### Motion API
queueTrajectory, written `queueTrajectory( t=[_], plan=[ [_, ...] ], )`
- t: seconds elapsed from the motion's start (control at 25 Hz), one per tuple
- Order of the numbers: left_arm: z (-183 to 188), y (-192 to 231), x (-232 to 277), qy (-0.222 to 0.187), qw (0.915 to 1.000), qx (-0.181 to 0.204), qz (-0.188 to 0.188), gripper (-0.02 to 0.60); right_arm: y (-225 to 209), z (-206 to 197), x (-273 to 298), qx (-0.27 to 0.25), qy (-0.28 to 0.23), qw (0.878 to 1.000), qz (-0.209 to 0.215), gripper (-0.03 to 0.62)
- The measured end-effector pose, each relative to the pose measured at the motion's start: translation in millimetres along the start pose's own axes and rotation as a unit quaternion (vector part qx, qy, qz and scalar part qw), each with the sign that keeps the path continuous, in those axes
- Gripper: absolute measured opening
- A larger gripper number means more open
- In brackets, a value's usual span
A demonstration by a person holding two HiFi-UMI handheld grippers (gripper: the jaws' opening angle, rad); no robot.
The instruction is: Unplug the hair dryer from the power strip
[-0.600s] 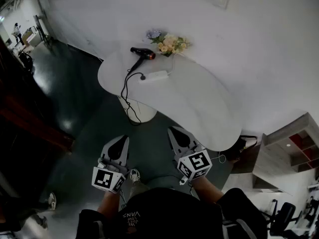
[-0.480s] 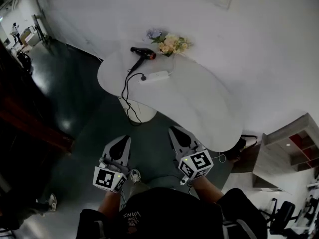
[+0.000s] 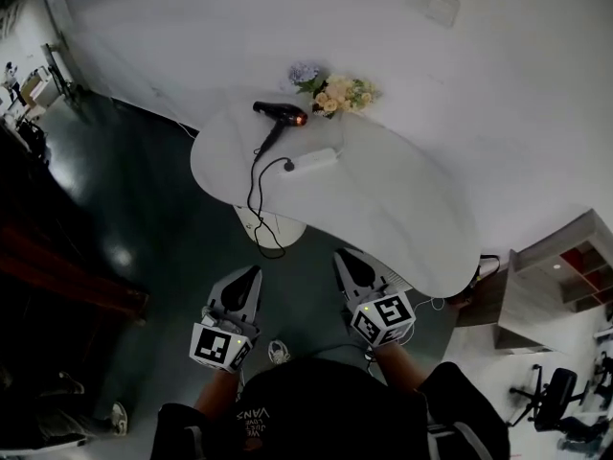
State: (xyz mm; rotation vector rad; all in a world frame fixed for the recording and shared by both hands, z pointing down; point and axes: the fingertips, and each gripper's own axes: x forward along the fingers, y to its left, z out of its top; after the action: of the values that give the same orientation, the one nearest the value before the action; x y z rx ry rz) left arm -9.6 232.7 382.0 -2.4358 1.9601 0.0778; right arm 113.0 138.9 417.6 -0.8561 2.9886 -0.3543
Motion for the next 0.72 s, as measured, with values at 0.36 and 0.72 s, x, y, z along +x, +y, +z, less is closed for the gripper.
queueTrajectory(
  t=[0.36,0.72],
  plan=[
    [-15,83,13,0.019,0.9991,0.012,-0.035,0.020,-2,-15,60,0.015,-0.008,0.998,-0.058,0.044],
    [-30,120,82,0.030,0.9992,0.013,-0.024,0.020,-51,-10,129,0.010,0.001,0.999,-0.033,0.044]
  ],
)
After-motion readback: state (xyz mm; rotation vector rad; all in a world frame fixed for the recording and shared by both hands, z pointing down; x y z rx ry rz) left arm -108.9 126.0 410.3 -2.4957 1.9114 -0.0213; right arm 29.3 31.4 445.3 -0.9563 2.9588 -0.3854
